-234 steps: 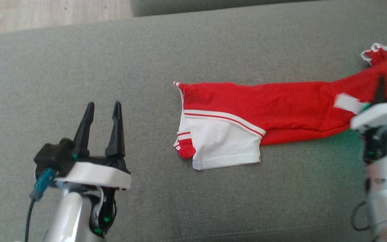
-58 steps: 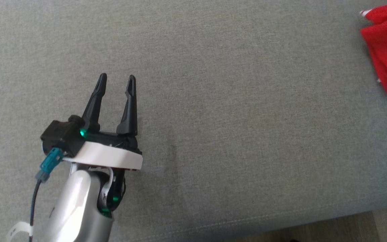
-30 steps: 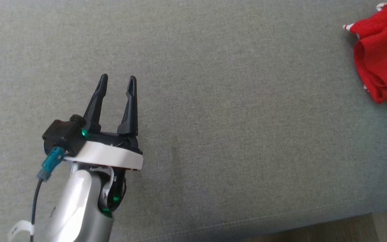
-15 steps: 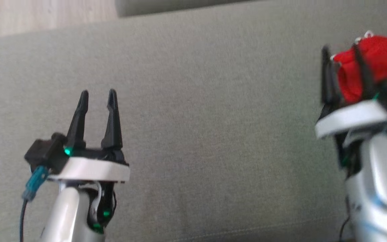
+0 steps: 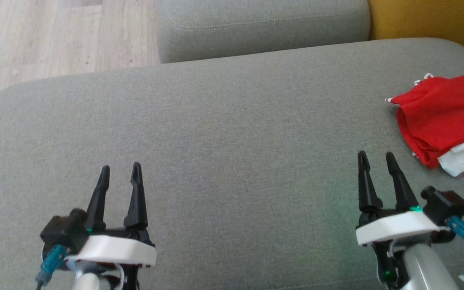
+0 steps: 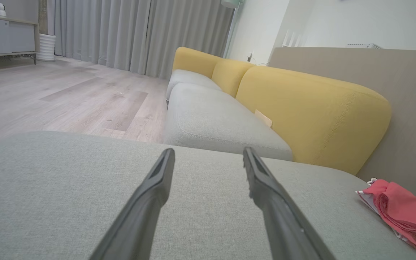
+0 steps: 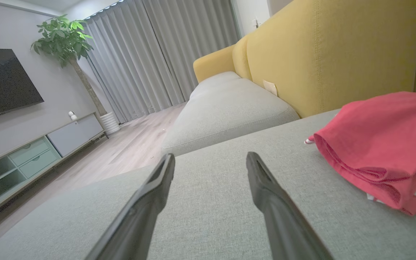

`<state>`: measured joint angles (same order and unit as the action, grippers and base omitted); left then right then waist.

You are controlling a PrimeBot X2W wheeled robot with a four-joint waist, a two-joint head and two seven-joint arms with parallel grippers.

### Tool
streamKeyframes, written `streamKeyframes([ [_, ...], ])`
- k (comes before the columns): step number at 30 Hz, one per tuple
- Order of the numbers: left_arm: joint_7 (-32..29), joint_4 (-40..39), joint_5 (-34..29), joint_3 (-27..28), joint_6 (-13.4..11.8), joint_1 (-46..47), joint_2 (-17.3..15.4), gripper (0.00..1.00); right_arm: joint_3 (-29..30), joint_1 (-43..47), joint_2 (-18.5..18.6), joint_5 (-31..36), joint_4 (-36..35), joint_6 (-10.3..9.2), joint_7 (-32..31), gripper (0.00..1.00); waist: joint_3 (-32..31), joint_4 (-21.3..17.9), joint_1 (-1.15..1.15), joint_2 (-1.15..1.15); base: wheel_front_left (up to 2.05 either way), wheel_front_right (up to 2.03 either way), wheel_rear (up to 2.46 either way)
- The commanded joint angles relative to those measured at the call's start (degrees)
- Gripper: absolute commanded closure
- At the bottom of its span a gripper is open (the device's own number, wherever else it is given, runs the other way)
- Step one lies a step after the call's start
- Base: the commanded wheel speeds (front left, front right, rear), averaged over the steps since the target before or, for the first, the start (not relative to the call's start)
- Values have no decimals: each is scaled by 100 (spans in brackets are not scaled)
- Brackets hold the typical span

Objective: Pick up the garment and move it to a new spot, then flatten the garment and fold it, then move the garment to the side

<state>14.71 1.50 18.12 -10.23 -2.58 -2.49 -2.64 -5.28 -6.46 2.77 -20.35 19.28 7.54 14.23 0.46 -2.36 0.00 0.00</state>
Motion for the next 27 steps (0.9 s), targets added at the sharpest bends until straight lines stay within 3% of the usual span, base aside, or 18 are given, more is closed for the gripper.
streamKeyframes([
  [1,29,-187,-27,183,-51,149,-23,0,-99,-132,12,-70,-253,-5,72,0,-28,-2,0,0,0,0,0],
  [27,29,-122,302,386,65,-9,-23,0,-294,65,11,-54,-579,-5,76,0,-96,-44,0,0,0,0,0],
])
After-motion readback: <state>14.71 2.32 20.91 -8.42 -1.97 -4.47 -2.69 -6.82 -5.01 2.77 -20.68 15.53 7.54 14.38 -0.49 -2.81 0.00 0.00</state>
